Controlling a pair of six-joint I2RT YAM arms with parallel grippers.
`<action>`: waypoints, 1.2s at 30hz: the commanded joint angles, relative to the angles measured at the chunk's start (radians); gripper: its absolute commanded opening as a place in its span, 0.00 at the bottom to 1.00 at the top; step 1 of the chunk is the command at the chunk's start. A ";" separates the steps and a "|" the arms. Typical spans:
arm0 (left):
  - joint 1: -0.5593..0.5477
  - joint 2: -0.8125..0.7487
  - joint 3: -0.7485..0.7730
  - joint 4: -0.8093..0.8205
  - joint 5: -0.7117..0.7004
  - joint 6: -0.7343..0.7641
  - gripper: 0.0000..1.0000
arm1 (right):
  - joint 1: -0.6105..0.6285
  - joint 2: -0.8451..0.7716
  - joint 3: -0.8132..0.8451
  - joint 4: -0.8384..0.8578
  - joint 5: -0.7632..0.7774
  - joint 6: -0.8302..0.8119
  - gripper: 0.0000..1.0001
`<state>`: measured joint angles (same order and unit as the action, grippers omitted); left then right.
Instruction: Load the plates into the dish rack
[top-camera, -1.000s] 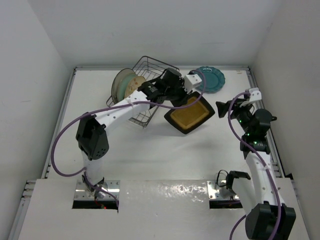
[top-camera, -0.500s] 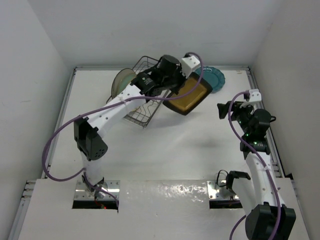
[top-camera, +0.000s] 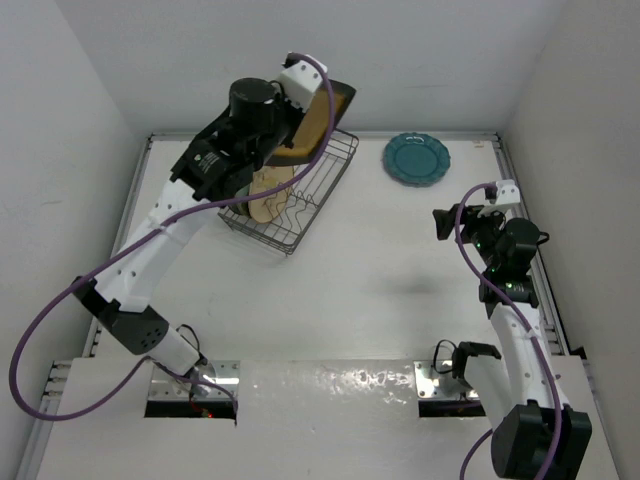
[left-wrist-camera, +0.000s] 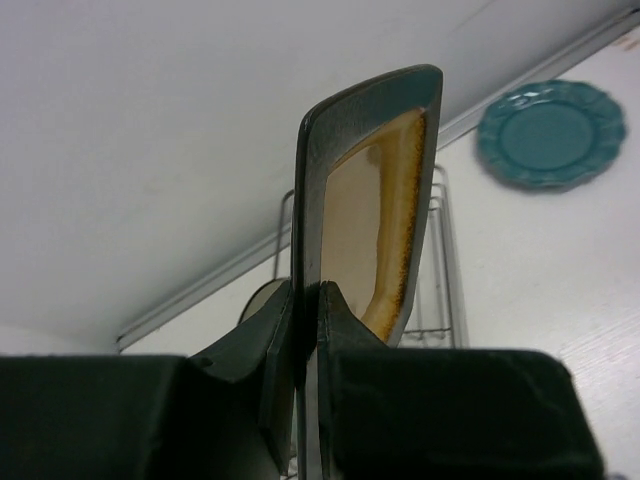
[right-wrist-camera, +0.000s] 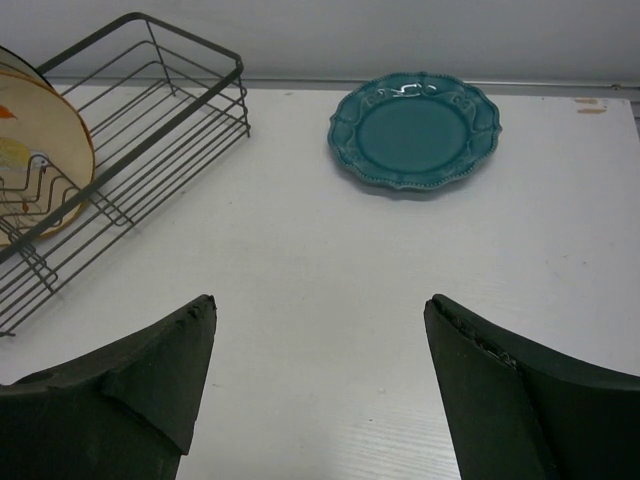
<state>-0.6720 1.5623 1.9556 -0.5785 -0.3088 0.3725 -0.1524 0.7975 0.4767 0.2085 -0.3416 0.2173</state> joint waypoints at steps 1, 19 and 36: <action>0.052 -0.079 -0.055 0.144 -0.084 0.023 0.00 | 0.002 0.011 -0.010 0.045 -0.013 0.007 0.83; 0.083 -0.125 -0.225 0.091 -0.139 0.105 0.00 | 0.004 0.019 -0.027 0.048 -0.043 0.024 0.82; 0.084 -0.019 -0.225 0.025 -0.157 0.100 0.00 | 0.004 0.032 -0.023 0.045 -0.074 0.024 0.76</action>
<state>-0.5884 1.5661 1.6852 -0.6930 -0.4065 0.4557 -0.1524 0.8375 0.4416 0.2081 -0.4046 0.2359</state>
